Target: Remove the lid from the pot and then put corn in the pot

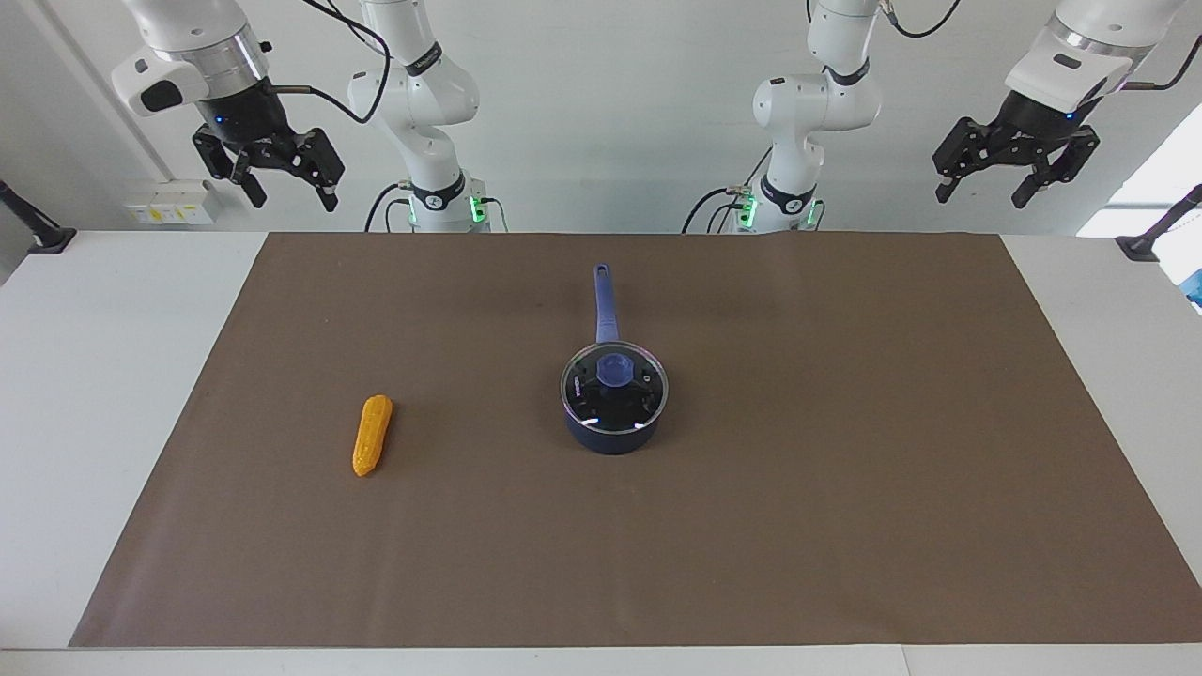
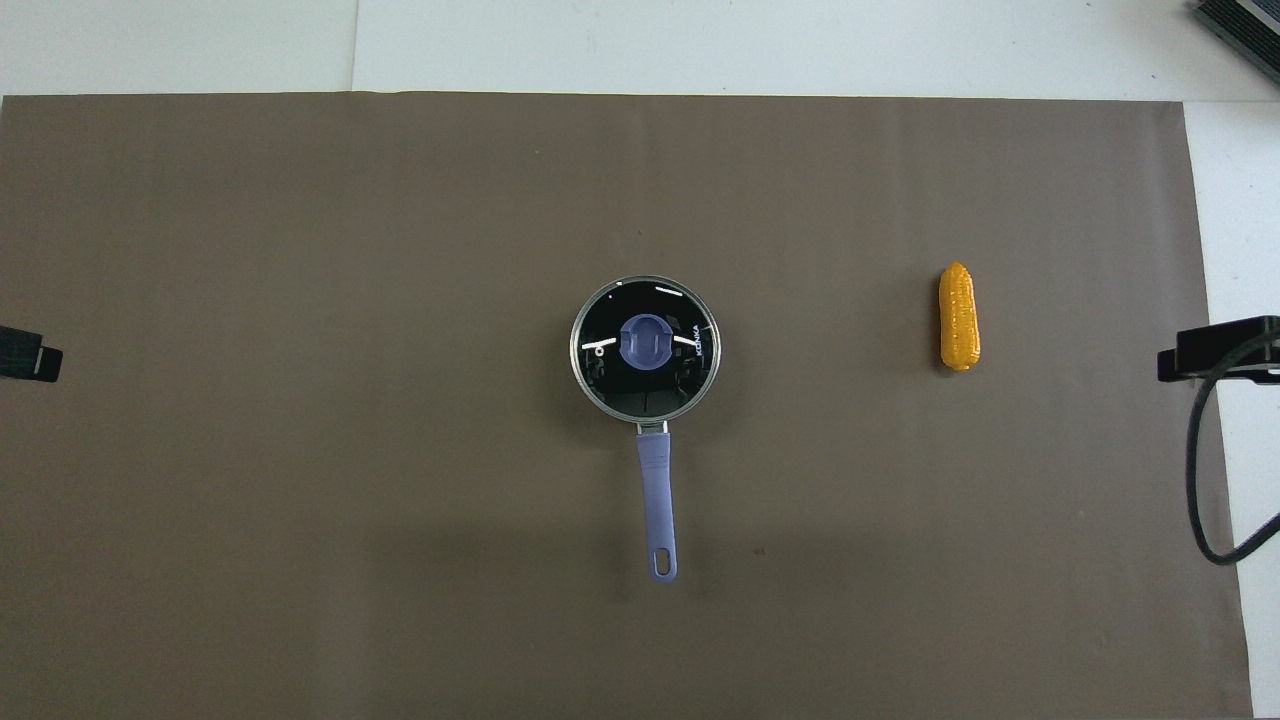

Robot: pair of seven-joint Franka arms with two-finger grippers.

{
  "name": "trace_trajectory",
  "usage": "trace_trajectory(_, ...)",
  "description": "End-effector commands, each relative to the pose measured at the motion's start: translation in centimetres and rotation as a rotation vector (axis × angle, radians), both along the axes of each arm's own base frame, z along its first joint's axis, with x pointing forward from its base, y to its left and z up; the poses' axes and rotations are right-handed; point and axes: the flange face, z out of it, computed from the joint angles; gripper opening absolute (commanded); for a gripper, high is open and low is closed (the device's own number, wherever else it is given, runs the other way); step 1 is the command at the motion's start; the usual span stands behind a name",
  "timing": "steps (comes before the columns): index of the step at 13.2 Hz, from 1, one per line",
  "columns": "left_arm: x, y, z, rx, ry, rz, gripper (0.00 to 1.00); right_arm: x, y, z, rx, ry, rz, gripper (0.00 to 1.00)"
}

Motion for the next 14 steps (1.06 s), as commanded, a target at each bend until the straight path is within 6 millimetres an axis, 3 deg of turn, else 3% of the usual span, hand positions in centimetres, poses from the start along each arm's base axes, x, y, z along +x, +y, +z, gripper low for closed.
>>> trace_trajectory(1, -1.0, 0.5, -0.1, 0.012, 0.011, 0.003, 1.0, -0.4, 0.3, 0.4, 0.014, 0.008, 0.014, 1.0)
trace_trajectory(11, -0.9, 0.5, 0.0, 0.012, 0.009, 0.01, 1.0, -0.4, 0.3, 0.4, 0.014, 0.007, 0.021, 1.0)
trace_trajectory(14, -0.9, 0.5, 0.0, 0.012, 0.009, 0.013, 1.0, -1.1, -1.2, 0.0, 0.002, 0.023, -0.005, 1.0)
